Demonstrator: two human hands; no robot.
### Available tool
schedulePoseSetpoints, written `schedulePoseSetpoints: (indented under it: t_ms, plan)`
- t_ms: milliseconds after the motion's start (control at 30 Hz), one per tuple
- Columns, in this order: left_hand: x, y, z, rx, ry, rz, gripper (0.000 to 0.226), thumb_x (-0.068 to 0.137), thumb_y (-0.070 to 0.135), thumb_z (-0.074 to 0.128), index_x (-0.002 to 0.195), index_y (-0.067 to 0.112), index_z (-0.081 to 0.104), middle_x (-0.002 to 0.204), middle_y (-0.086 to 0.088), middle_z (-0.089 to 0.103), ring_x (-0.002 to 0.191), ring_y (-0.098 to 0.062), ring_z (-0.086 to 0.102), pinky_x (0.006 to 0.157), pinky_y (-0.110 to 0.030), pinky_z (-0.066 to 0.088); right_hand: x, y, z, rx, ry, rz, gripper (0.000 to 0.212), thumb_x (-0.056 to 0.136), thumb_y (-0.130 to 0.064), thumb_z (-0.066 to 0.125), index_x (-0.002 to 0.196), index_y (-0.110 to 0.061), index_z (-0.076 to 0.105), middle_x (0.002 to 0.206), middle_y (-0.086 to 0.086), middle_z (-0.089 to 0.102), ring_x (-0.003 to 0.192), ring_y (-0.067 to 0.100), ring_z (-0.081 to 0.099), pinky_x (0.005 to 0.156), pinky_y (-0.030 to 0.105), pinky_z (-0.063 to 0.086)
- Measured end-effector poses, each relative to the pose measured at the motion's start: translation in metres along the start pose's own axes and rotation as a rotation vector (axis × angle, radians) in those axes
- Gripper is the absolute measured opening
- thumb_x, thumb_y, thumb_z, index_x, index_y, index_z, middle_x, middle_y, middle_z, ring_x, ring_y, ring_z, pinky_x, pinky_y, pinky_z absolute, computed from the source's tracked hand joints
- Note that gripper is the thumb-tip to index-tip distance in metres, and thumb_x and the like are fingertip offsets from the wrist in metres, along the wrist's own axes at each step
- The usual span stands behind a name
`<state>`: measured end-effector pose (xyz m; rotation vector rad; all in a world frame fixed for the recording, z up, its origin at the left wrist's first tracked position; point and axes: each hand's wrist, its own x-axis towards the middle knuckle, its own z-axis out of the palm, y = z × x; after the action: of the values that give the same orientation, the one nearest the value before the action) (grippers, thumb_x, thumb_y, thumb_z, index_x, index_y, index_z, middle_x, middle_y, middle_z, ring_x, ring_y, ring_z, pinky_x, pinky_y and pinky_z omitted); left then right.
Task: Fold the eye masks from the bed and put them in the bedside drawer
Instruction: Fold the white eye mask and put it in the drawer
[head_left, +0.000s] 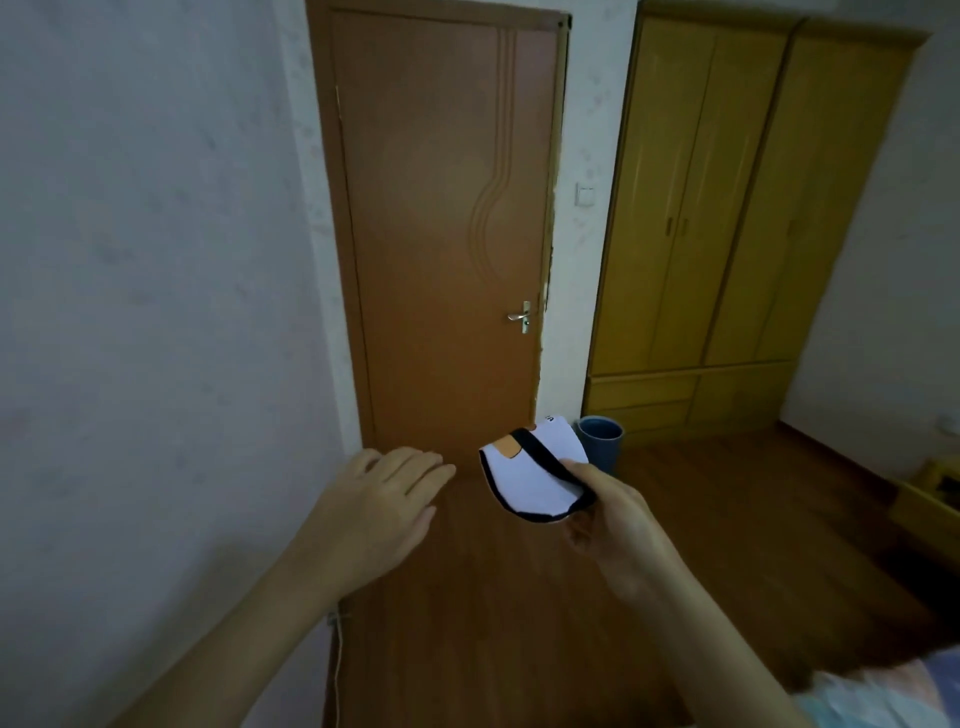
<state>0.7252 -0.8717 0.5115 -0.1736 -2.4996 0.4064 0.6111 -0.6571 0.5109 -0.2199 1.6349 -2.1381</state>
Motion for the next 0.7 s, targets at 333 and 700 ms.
schedulePoseSetpoints:
  t_ms: [333,700]
  plan:
    - [0.260,-0.084,0.186,-0.034,0.021,0.173,0.041,0.081,0.031,0.065,0.119,0.017,0.063,0.115,0.000,0.068,0.102,-0.018,0.064,0.077,-0.032,0.050,0.268,-0.057,-0.051,0.077,0.238,-0.148,0.018,0.087,-0.025,0.063,0.097,-0.012,0.068,0.078,0.000,0.066,0.071,0.015,0.062,0.060,0.028,0.042]
    - [0.530,-0.129,0.358,-0.104,0.075,0.306,0.040,0.086,0.036,0.046,0.119,0.019,0.061,0.114,0.000,0.067,0.101,-0.019,0.063,0.075,-0.033,0.048,0.519,-0.137,-0.140,0.099,0.357,-0.245,0.016,0.086,-0.026,0.064,0.091,-0.012,0.069,0.063,-0.004,0.064,0.062,0.010,0.059,0.059,0.025,0.041]
